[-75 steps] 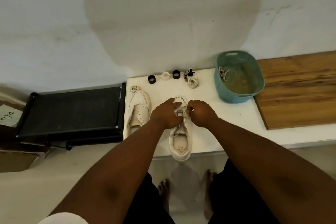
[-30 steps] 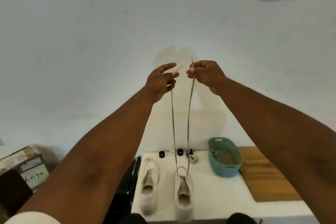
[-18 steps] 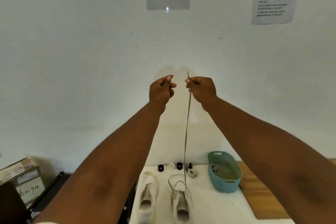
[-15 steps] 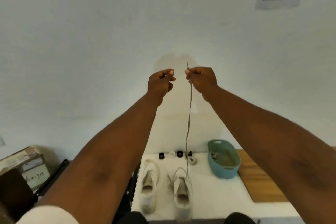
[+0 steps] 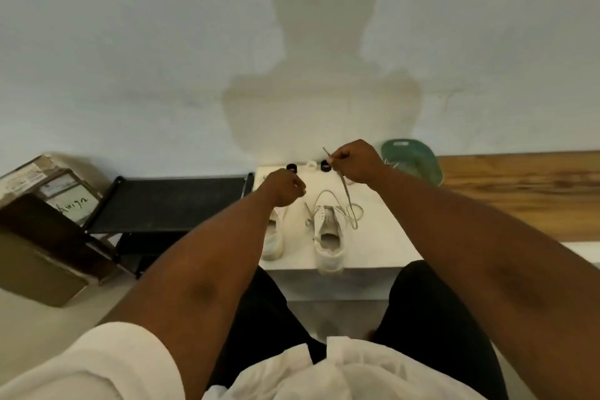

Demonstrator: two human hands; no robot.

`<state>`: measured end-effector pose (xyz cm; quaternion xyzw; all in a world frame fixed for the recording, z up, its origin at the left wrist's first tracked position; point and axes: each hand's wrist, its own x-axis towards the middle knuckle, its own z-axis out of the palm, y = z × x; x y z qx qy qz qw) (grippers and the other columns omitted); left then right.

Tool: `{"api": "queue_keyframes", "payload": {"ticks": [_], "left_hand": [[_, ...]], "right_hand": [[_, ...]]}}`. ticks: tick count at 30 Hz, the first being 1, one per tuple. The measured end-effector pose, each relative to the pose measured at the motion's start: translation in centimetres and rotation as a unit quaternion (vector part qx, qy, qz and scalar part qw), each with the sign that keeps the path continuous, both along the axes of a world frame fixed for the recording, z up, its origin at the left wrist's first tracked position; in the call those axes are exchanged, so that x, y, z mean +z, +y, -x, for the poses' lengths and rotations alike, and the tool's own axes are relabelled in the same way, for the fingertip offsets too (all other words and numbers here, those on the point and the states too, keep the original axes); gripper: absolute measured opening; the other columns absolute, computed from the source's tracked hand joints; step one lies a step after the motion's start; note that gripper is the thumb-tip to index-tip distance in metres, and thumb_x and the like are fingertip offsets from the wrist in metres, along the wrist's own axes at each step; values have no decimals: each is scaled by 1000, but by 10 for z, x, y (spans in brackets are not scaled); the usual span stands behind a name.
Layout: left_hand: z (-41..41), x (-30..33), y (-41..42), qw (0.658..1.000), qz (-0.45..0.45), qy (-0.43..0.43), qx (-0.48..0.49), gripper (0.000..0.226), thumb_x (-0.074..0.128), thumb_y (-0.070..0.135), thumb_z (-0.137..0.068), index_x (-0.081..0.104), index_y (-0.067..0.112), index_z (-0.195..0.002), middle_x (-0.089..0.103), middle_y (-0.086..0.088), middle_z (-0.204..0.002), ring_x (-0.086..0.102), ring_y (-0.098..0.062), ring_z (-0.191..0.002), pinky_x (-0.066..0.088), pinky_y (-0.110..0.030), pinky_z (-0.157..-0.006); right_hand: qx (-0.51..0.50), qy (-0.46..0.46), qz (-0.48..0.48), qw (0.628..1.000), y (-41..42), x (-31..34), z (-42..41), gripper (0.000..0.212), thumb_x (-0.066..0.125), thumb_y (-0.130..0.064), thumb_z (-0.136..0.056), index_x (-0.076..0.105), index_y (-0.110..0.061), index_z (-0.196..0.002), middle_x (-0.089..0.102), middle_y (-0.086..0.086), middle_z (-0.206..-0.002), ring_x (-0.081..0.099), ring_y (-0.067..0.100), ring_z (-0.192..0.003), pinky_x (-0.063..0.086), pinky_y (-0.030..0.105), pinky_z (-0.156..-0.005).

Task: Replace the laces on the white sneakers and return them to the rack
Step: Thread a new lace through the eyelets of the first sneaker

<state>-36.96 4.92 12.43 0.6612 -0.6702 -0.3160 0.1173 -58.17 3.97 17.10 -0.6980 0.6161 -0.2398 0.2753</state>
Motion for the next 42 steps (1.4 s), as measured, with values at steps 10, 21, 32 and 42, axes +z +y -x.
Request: {"api": "queue_keyframes", "payload": {"ticks": [10, 21, 32, 42], "left_hand": [[30, -91, 39, 990, -19, -36, -136, 6, 78, 34, -84, 75, 28, -85, 67, 9, -82, 64, -16, -84, 49, -29, -71], [93, -69, 22, 847, -77, -403, -337, 36, 56, 53, -94, 68, 19, -101, 58, 3, -81, 58, -22, -83, 45, -34, -74], [60, -6, -22, 985, 40, 164, 19, 18, 58, 16, -100, 63, 13, -83, 65, -3, -79, 63, -22, -78, 53, -41, -83], [60, 184, -38, 857, 183, 478, 69, 21, 57, 24, -105, 65, 4, -108, 64, -4, -80, 61, -16, -67, 57, -35, -76]], "right_hand": [[3, 13, -89, 996, -4, -102, 8, 19, 71, -35, -92, 82, -20, -94, 77, -5, -92, 63, 8, -87, 45, 25, -80], [31, 19, -62, 997, -5, -98, 5, 20, 70, -33, -92, 82, -19, -99, 78, -4, -99, 60, 4, -83, 40, 15, -68], [-45, -82, 27, 995, -16, -46, 27, 7, 71, -20, -92, 75, -18, -87, 69, -8, -71, 67, 14, -71, 58, 41, -80], [-76, -234, 193, 950, -21, 131, -1, 16, 64, -23, -97, 74, -21, -85, 75, -2, -83, 71, 21, -86, 57, 40, -88]]}}
